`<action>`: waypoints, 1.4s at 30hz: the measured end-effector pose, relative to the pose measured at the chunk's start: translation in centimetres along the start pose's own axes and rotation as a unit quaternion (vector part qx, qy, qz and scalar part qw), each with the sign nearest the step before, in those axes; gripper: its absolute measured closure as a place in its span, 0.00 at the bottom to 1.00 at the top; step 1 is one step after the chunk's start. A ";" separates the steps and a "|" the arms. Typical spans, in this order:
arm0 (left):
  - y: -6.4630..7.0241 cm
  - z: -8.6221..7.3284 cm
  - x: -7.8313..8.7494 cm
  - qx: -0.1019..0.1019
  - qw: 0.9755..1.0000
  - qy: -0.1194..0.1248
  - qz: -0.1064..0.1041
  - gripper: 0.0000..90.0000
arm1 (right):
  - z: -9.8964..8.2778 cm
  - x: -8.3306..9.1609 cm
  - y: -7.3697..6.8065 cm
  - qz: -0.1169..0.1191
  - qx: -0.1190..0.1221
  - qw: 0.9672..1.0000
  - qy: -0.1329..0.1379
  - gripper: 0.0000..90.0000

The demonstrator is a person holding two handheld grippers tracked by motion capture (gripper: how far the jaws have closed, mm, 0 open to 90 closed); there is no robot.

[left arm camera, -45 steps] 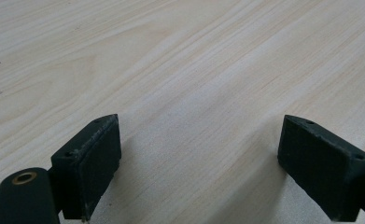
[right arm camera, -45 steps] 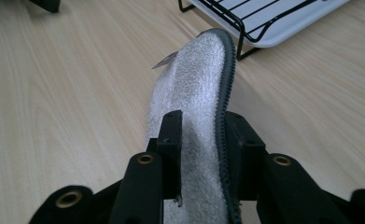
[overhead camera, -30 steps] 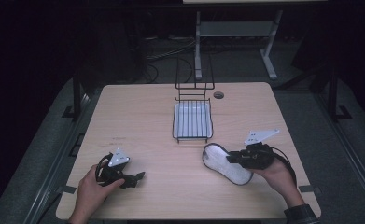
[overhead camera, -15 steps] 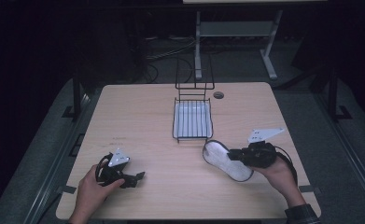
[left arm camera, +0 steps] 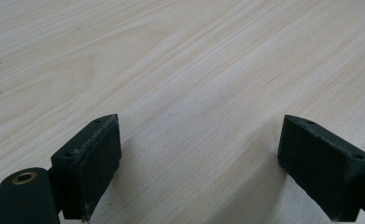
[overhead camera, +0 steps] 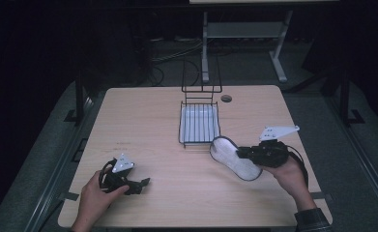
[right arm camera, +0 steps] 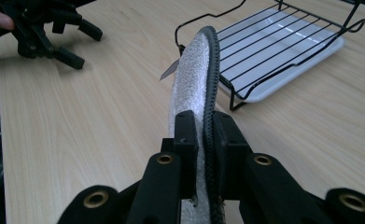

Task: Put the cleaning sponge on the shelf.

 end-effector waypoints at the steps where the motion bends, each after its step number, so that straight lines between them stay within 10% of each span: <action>1: 0.0 0.0 0.0 0.000 1.000 0.000 0.000 0.14 | 0.2 0.0 0.1 -0.001 0.001 1.000 0.002 0.90; 42: 0.0 0.0 0.0 -0.002 1.000 -0.001 0.000 0.14 | 8.0 -5.3 5.3 -0.020 -0.039 0.998 0.045 0.90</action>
Point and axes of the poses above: each handheld gripper's, and its own axes: x roughly backward along the jaws, z roughly out of its top, y roughly to its right, the point moved 6 cm from there along -x, roughly forward along the jaws
